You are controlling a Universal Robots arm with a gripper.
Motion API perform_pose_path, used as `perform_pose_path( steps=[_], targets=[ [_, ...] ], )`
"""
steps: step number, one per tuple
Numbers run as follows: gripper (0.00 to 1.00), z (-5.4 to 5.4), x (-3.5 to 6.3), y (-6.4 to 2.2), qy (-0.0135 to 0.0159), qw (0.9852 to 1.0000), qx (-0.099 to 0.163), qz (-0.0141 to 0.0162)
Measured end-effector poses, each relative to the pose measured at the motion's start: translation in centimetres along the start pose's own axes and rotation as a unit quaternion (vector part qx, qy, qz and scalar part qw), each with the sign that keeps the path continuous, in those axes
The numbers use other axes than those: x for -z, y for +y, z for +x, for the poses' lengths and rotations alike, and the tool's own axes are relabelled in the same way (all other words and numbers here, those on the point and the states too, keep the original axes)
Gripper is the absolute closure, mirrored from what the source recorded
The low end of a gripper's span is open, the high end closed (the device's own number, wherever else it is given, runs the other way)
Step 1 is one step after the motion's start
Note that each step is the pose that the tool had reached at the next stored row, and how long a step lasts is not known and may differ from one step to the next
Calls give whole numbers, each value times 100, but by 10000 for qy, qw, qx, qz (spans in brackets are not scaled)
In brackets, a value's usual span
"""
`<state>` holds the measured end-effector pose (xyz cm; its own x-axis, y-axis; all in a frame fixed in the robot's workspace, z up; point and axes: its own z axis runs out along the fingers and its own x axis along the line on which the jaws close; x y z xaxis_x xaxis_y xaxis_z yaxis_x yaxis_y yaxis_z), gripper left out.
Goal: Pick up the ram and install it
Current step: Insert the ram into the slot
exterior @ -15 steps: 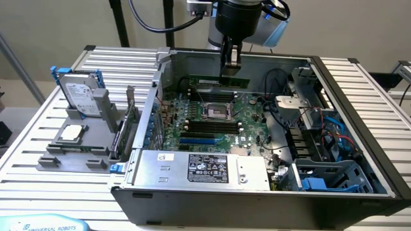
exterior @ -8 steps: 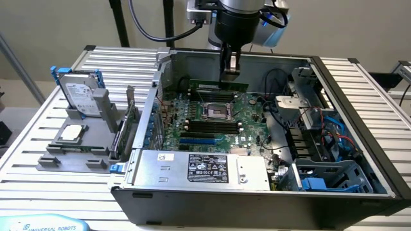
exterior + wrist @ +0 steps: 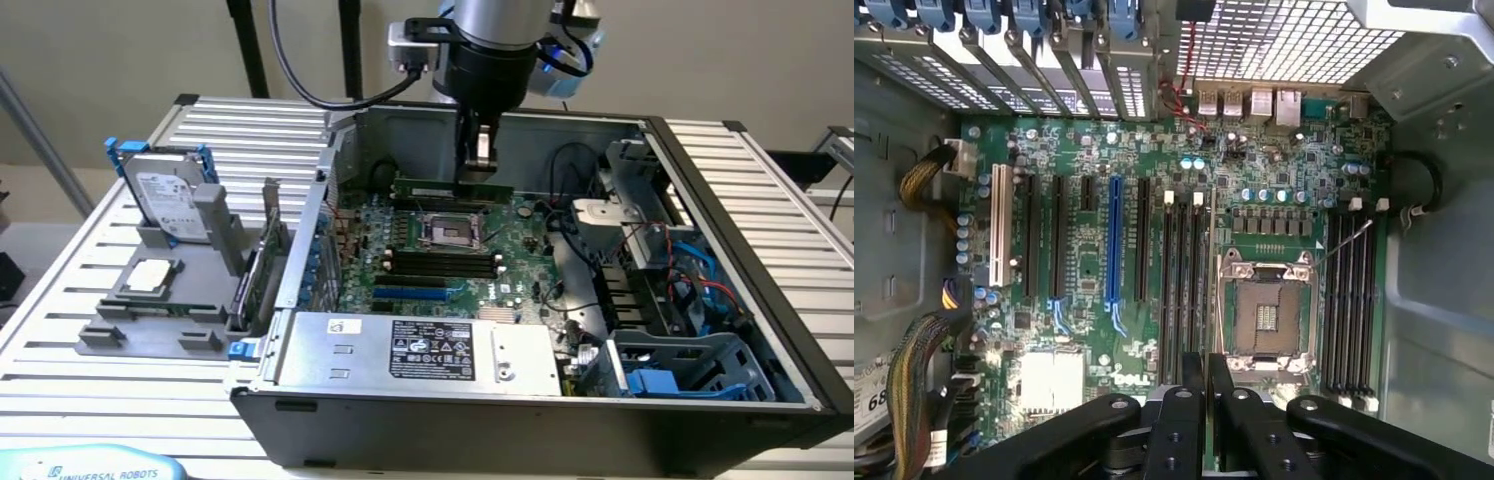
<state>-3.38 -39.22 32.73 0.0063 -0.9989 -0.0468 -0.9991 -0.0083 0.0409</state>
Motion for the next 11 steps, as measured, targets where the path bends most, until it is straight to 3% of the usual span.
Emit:
perform_pose_path(
  steps=[11],
  targets=[
    [86, 112, -196, -6, 1, 10000, 35, -1]
  ],
)
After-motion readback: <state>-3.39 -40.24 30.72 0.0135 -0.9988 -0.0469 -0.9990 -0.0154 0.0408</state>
